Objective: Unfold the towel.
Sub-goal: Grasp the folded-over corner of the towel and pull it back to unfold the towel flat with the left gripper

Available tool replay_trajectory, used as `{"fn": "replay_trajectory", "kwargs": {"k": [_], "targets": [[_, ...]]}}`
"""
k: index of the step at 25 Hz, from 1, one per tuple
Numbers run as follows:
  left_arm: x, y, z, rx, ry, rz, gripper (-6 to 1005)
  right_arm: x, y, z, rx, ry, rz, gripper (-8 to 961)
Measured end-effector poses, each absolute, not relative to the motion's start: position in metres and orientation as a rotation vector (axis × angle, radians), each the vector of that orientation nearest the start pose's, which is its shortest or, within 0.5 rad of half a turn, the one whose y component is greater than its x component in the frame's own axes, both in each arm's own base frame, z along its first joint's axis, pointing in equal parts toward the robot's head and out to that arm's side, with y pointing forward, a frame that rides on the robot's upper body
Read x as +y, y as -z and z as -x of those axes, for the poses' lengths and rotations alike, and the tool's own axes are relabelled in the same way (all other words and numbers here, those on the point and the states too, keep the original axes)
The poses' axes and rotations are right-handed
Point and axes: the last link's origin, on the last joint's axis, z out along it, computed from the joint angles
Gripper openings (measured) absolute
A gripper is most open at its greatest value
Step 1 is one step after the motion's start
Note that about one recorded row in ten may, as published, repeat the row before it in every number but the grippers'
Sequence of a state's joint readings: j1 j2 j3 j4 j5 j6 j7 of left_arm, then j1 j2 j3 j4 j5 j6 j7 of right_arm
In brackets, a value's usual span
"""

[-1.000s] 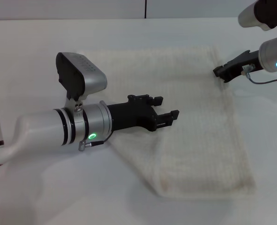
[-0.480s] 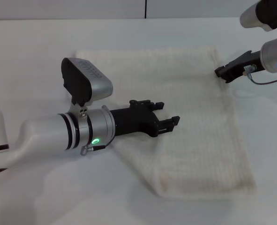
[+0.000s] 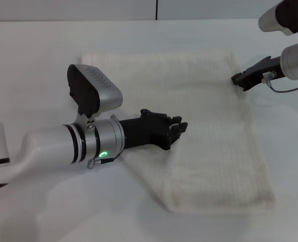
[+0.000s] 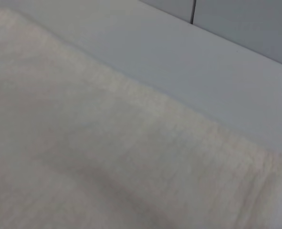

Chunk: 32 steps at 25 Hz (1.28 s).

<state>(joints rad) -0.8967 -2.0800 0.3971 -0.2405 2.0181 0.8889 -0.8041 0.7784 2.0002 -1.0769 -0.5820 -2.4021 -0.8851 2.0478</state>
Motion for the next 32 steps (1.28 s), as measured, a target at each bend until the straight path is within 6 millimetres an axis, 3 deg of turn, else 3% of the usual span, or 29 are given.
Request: {"fn": "replay_trajectory", "kwargs": {"k": [5,20,32], "targets": [[0.337,0.151,0.21,-0.618,0.539,2.706,106,0.433,0.008,-0.267,0.851,0.168,2.403,-2],[0.336,0.141,0.211,-0.601,0.632,2.706,41,0.433,0.008,-0.267,0.851,0.168,2.403,-1],[0.315,0.083,0.244,-0.514,0.927,2.634,41,0.435,0.007,-0.265,0.842,0.17,2.403,-2]]}}
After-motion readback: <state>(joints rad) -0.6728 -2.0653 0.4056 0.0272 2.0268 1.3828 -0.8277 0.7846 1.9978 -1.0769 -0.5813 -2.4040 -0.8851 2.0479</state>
